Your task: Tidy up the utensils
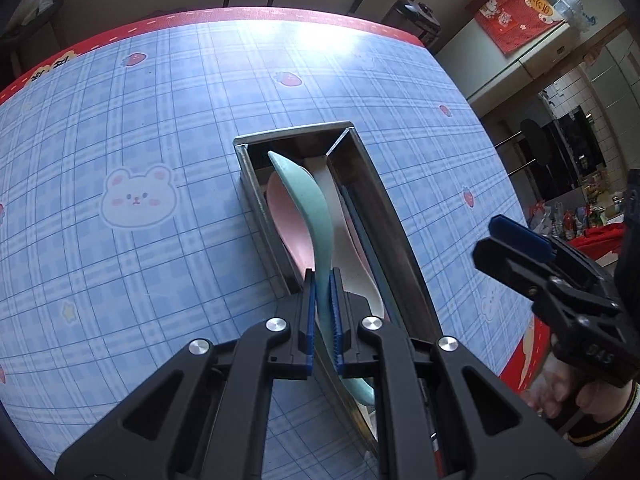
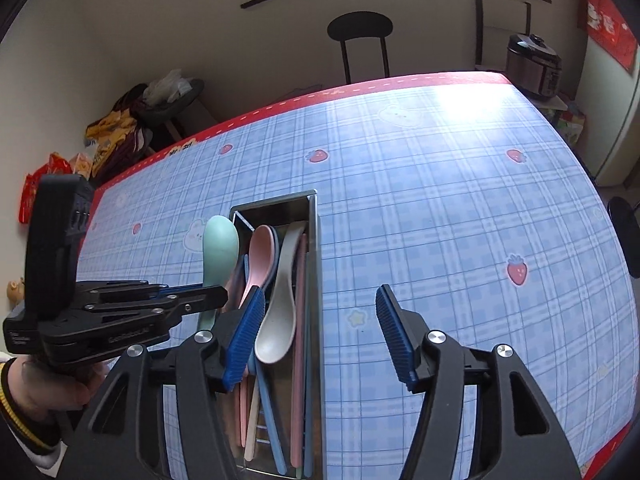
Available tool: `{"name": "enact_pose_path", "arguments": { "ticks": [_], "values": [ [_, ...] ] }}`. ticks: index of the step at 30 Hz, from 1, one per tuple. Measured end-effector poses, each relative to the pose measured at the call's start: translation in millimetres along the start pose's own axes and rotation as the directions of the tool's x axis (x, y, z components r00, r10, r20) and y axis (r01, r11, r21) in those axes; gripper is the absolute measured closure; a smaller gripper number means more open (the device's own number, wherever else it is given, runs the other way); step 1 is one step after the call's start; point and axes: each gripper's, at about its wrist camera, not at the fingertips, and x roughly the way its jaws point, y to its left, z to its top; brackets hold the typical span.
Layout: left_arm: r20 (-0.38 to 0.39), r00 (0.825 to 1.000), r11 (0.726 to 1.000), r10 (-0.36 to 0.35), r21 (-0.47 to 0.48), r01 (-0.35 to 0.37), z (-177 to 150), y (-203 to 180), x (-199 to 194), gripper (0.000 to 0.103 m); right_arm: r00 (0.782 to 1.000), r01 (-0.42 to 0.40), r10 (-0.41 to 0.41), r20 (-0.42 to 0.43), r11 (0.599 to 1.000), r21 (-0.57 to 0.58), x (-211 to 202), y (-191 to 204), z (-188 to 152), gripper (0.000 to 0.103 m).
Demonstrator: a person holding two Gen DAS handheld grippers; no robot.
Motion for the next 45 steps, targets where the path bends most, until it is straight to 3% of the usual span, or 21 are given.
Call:
{"name": "enact_pose_path", "arguments": {
  "ticks": [9, 13, 16, 19, 20, 22, 25, 31, 38, 42, 45],
  "values": [
    [-0.048, 0.992, 0.993, 0.117, 0.034, -0.115, 10.6, -21.9, 18.5, 0.089, 1.000, -0.005, 0.004, 0.019, 0.998, 0.064, -10.0, -28.7, -10.2, 0.043],
    [-0.006, 0.995, 0.994, 0.103, 0.033, -0.103, 13.3, -27.9, 7.7, 0.059, 1.000, 0.006, -0.008, 0.019, 0.997, 0.081, -15.6, -35.2, -14.1, 0.038],
    [0.057, 0.993, 0.994, 0.100, 0.041, -0.102, 12.8, -28.4, -20.0, 0.054, 0.999, 0.016, -0.019, 0.037, 0.997, 0.081, -28.1, -34.8, -13.8, 0.028],
    [0.140, 0.986, 0.992, 0.093, 0.068, -0.103, 8.2, -31.6, -57.9, 0.035, 0.997, 0.043, -0.047, 0.065, 0.998, 0.055, -46.1, -27.1, -11.0, 0.018],
    [0.170, 0.980, 0.990, 0.102, 0.082, -0.117, 5.7, -34.3, -72.9, 0.021, 0.996, 0.047, -0.051, 0.076, 0.998, 0.046, -53.1, -23.1, -9.8, 0.015],
    [0.242, 0.963, 0.984, 0.116, 0.106, -0.144, -2.8, -38.3, -103.6, 0.006, 0.995, 0.043, -0.045, 0.092, 0.999, 0.021, -68.2, -12.4, -7.8, 0.011],
    [0.319, 0.939, 0.976, 0.128, 0.130, -0.177, -18.6, -41.3, -142.8, 0.006, 0.993, 0.038, -0.033, 0.116, 0.998, -0.041, -91.8, 8.5, -5.8, 0.006],
    [0.443, 0.881, 0.964, 0.166, 0.116, -0.240, -61.1, -39.8, -213.3, 0.006, 0.975, 0.076, -0.046, 0.219, 0.989, -0.128, -147.3, 55.8, -12.2, 0.006],
    [0.541, 0.820, 0.957, 0.187, 0.088, -0.277, -105.9, -40.0, -274.4, 0.006, 0.940, 0.143, -0.100, 0.327, 0.983, -0.112, -197.8, 96.7, -36.5, 0.006],
    [0.590, 0.774, 0.939, 0.229, 0.075, -0.336, -131.7, -46.4, -293.2, 0.006, 0.927, 0.168, -0.123, 0.355, 0.981, -0.100, -213.7, 110.2, -50.9, 0.006],
    [0.599, 0.770, 0.941, 0.222, 0.076, -0.331, -145.8, -46.0, -301.5, 0.006, 0.918, 0.174, -0.140, 0.370, 0.983, -0.059, -222.7, 112.4, -58.3, 0.006]
  ]
}}
